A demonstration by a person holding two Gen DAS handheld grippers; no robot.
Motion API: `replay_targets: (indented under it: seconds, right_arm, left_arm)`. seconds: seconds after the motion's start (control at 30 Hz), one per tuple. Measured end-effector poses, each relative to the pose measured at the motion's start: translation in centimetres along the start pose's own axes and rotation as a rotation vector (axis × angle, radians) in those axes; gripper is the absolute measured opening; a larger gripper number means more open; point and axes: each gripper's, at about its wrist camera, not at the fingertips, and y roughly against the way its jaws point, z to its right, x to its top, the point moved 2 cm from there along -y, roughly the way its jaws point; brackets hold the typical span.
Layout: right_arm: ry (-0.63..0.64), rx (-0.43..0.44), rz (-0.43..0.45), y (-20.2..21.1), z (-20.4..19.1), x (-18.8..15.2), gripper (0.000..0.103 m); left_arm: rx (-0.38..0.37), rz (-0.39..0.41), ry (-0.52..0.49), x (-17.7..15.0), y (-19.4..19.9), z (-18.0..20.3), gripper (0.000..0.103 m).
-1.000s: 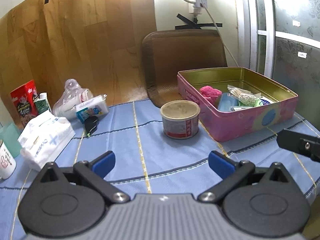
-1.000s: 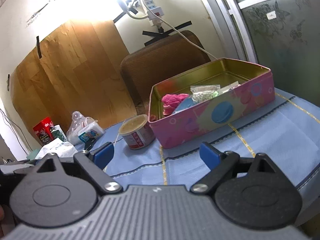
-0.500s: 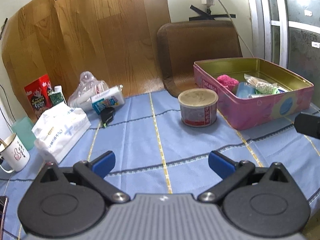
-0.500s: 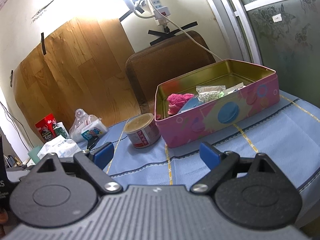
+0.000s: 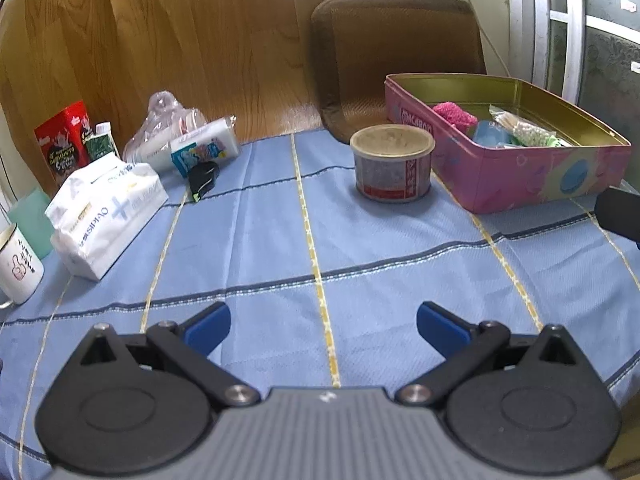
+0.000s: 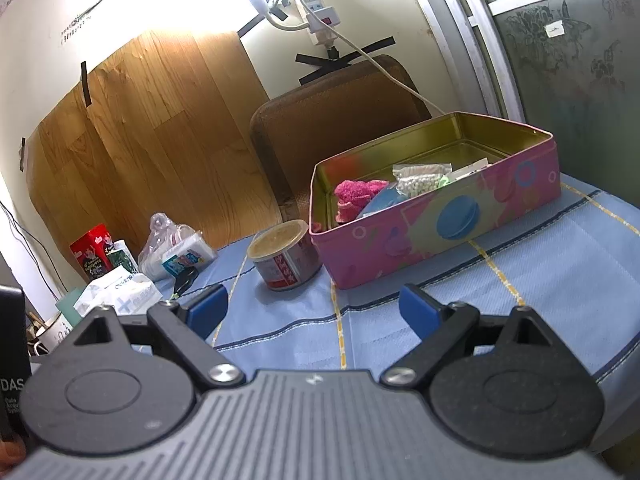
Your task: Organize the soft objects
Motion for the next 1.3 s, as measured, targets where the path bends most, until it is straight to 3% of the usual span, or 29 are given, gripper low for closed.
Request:
replay_targets:
  seconds: [0.47, 0.8, 1.3]
  right_arm:
    - [-0.009, -0.002, -0.005, -0.1, 0.0, -0.1, 0.094]
    - [-0.019, 0.001, -0.007, -0.2, 0.6, -0.1, 0.094]
    - [-0.023, 0.006, -0.002, -0.1, 0.7, 0.0, 0.094]
  left_arm:
    - [0.077, 0.032, -0.017, 0.1, -0.1, -0.9, 0.103]
    - [0.257, 0.192, -0.134, 0.9, 1.1, -1.1, 0.103]
    - [0.216, 0.187, -0.155, 0.8, 1.6, -0.4, 0.103]
